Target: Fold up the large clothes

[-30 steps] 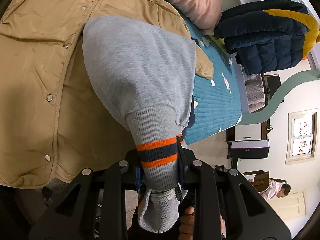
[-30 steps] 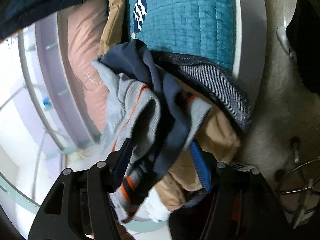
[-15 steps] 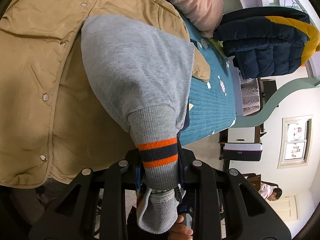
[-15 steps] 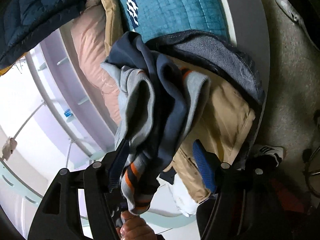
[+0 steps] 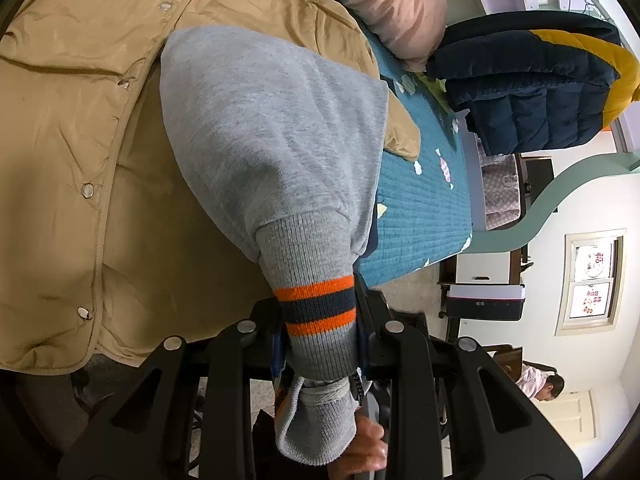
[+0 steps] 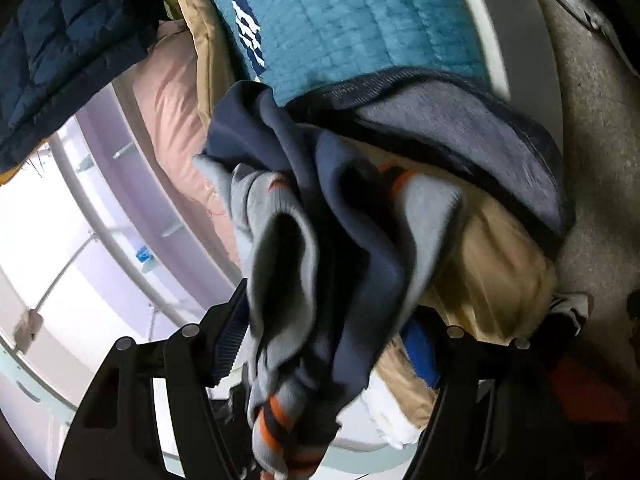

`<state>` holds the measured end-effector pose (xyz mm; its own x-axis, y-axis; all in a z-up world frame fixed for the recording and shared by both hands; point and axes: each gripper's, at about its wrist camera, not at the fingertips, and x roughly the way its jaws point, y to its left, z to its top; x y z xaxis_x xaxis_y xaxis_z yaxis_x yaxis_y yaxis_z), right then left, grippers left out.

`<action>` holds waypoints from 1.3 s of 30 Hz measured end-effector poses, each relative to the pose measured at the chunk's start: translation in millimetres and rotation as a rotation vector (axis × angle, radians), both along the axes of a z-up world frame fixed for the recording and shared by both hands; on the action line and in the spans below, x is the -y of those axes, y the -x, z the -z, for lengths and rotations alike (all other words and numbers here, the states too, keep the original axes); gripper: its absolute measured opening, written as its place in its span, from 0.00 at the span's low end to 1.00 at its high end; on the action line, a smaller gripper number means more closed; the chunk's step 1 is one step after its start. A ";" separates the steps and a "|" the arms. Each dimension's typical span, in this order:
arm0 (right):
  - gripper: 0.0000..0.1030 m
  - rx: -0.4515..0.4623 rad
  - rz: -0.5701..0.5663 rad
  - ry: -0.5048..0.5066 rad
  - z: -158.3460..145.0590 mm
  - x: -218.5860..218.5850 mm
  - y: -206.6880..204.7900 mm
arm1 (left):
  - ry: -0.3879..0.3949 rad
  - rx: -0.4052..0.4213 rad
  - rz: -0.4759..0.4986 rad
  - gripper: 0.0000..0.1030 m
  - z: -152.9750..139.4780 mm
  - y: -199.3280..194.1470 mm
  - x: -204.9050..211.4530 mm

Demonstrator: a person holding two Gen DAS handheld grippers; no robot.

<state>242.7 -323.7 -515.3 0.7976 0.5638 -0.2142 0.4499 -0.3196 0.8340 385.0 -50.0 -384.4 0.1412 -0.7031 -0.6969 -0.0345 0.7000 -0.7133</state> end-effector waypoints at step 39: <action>0.17 -0.151 -0.517 0.908 -61.1 187.7 -68.0 | -0.053 0.003 0.389 0.75 73.4 -104.3 100.0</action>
